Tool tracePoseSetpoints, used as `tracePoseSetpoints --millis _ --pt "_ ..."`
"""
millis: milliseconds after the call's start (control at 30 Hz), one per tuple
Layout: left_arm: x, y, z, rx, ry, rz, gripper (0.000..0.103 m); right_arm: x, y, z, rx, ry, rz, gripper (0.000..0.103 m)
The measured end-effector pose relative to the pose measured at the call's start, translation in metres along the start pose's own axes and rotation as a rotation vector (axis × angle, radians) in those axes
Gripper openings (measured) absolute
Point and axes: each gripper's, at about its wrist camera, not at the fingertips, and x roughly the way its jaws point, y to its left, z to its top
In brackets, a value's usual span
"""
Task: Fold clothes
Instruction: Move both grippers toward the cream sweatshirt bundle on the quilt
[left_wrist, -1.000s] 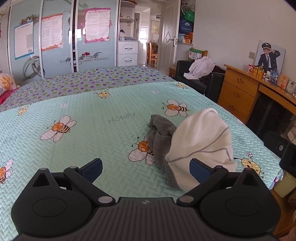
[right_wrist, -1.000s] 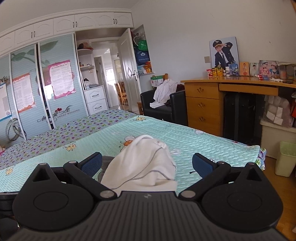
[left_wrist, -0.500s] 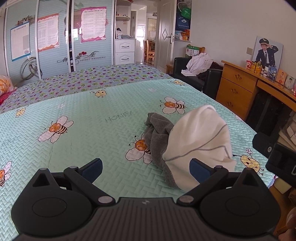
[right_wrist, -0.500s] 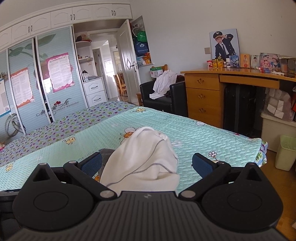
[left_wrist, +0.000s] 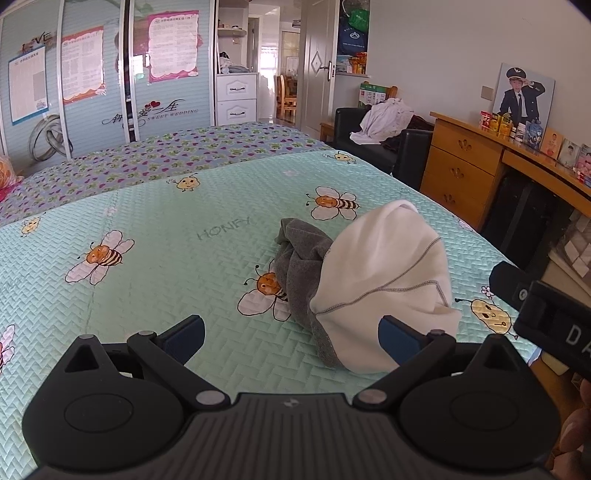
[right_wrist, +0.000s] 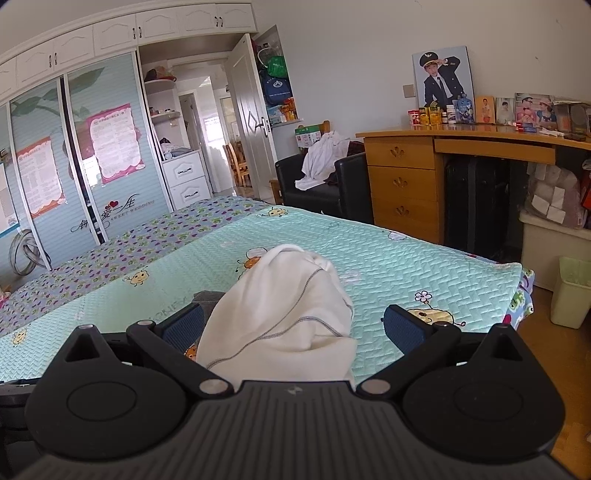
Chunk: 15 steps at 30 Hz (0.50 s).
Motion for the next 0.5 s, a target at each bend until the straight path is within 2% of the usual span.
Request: tracePoseSetpoints --millis 500 --pt "0.007 0.001 -0.005 0.000 0.020 -0.002 0.103 0.011 -0.005 -0.011 0.002 0.026 -0.010 0.102"
